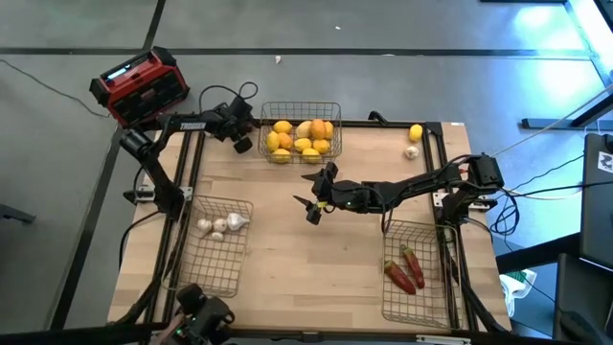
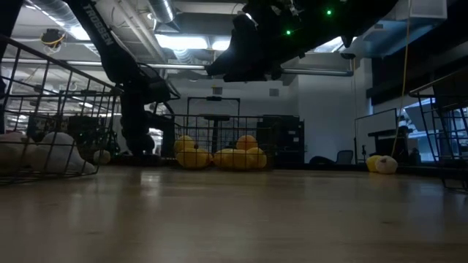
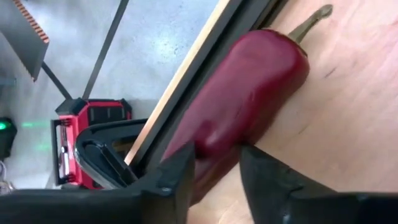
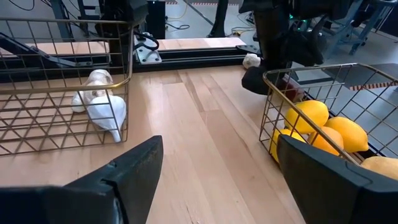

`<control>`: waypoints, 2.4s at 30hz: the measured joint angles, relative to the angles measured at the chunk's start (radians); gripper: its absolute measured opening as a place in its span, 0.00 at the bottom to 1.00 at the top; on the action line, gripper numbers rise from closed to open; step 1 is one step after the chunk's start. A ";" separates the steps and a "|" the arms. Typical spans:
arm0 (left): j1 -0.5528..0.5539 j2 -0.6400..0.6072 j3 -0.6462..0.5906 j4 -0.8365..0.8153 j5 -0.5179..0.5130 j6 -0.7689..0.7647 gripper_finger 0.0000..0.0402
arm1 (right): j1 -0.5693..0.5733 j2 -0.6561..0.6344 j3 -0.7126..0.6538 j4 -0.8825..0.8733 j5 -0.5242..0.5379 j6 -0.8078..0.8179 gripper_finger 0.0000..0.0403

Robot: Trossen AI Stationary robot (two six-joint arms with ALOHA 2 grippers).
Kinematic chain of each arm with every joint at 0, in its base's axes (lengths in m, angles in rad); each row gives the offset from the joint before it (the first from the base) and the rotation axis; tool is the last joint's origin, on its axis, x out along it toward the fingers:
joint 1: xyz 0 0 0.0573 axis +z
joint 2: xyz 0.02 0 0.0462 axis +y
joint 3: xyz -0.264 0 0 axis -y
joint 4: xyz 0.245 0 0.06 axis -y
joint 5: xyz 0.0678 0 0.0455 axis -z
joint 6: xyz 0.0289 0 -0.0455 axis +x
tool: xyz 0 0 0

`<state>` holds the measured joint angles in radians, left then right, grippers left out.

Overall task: Sort produce into baskets
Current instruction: Put the chili bell pepper into the bottom right wire basket

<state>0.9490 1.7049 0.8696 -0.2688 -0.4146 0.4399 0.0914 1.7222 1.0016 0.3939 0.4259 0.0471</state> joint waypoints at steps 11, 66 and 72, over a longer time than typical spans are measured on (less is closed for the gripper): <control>-0.029 -0.006 0.002 -0.023 -0.023 -0.053 0.01 | 0.000 0.000 0.000 -0.001 0.000 0.000 0.77; 0.009 -0.050 0.002 -0.206 0.155 -0.264 0.49 | 0.000 0.000 0.000 0.007 0.000 0.001 0.77; 0.009 -0.043 0.003 -0.198 0.154 -0.240 0.41 | 0.000 0.000 0.000 0.007 0.000 0.001 0.77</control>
<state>0.9584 1.6619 0.8730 -0.4663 -0.2607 0.2000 0.0914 1.7222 1.0016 0.4007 0.4259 0.0483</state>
